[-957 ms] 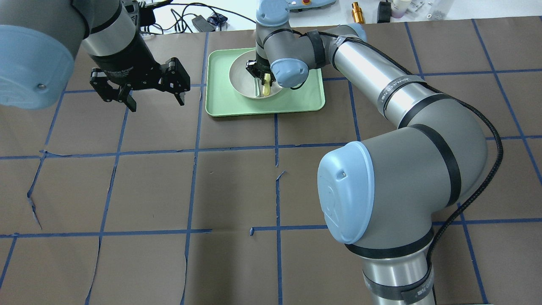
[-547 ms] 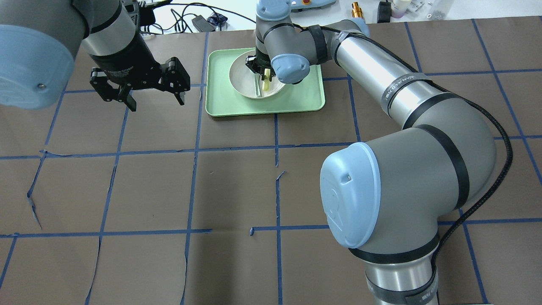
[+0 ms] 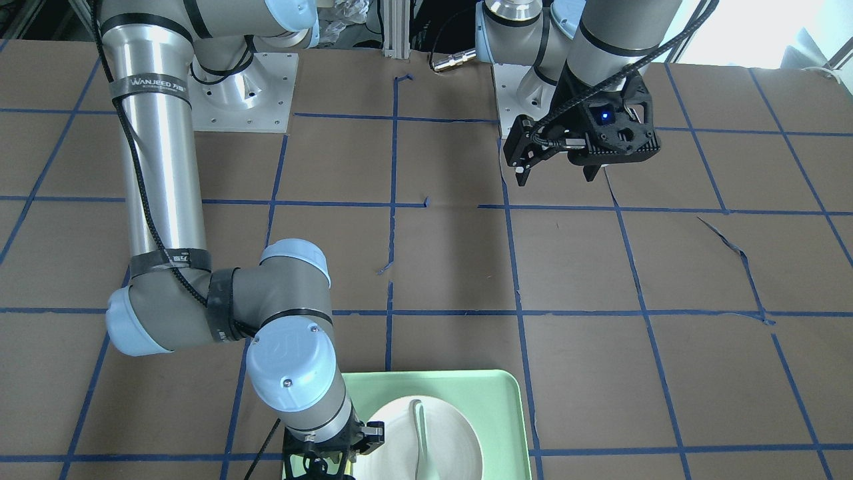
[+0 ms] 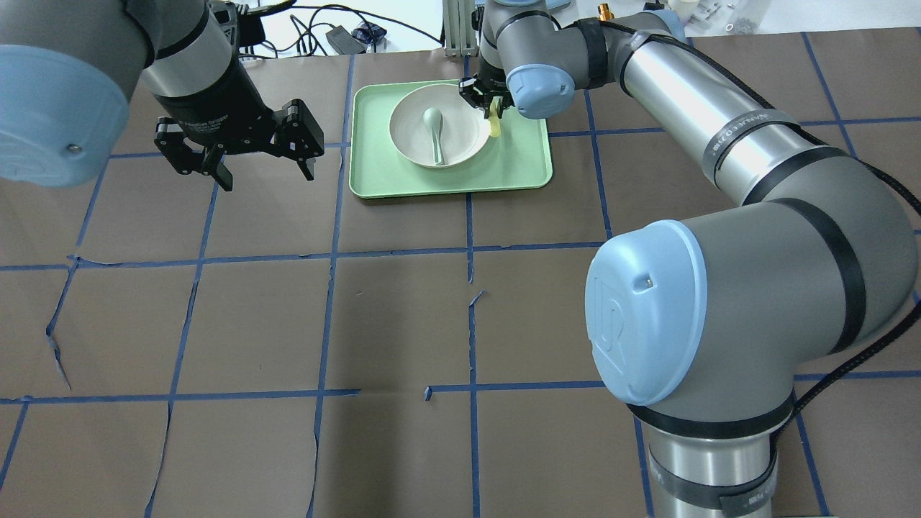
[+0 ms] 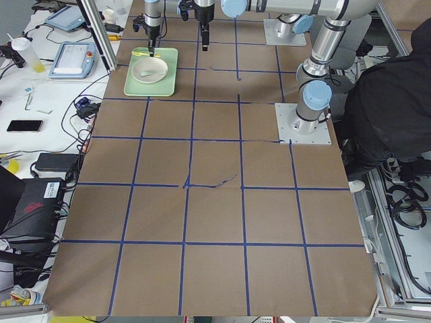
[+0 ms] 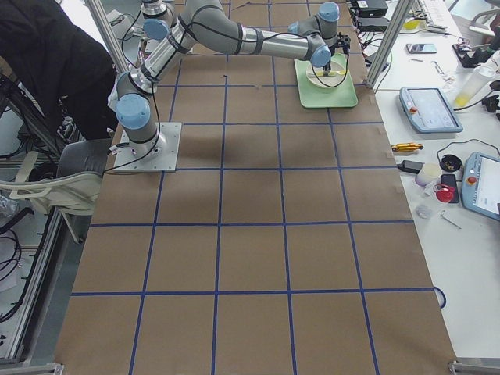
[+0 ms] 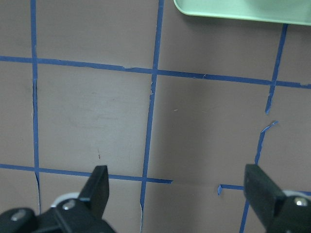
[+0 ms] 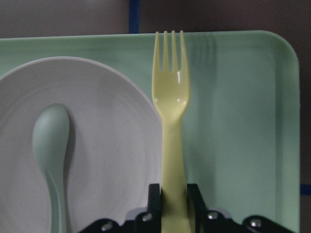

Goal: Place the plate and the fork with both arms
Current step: 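Lift the fork out of the plate and set it on the tray beside the plate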

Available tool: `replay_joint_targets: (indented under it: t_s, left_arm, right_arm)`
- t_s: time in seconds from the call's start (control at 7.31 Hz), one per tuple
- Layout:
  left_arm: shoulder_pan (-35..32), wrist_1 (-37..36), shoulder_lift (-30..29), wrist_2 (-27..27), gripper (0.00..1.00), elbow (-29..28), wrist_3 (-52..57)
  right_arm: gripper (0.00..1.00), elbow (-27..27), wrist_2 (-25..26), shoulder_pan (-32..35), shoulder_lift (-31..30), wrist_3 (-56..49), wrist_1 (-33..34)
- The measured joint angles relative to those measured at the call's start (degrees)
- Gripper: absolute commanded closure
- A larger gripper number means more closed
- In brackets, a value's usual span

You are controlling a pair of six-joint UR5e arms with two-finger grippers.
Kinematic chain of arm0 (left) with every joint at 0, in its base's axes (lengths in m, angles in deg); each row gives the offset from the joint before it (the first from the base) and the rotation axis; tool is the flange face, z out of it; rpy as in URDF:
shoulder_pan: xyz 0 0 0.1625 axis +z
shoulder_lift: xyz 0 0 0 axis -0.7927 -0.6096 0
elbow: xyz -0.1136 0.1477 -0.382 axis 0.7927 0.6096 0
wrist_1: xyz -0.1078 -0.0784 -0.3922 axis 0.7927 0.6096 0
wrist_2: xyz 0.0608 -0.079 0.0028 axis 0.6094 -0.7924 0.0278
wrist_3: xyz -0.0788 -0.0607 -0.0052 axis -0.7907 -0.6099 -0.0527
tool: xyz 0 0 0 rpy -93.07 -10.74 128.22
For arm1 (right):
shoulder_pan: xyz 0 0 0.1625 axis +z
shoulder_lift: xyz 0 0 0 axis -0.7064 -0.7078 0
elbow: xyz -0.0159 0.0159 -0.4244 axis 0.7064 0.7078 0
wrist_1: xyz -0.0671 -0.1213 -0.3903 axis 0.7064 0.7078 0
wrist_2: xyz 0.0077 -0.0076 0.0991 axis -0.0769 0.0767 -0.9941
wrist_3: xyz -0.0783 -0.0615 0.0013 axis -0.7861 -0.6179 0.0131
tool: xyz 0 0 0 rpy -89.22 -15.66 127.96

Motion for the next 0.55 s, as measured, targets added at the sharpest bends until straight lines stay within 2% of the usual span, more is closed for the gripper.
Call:
replay_joint_targets:
  t_s: [0.14,0.27,0.41,0.55]
  left_arm:
    - [0.0,-0.2,0.0,0.0,0.00,0.1,0.0]
    - [-0.1,-0.3,0.0,0.0,0.00,0.2,0.0]
    - [-0.1,-0.3,0.0,0.0,0.00,0.4,0.0]
    - [-0.1,-0.4,0.0,0.0,0.00,0.6,0.0]
  right_arm:
    - [0.80,-1.3,0.4,-0.8,0.1,-1.5,0.1]
    - [0.56,-2.1,1.3,-1.0,0.4,-2.0,0.1]
    - [0.01,-2.7,1.5,-1.1,0.5,-2.2,0.1]
    - [0.00,-3.4,1.4,-1.2,0.4,-2.1,0.1]
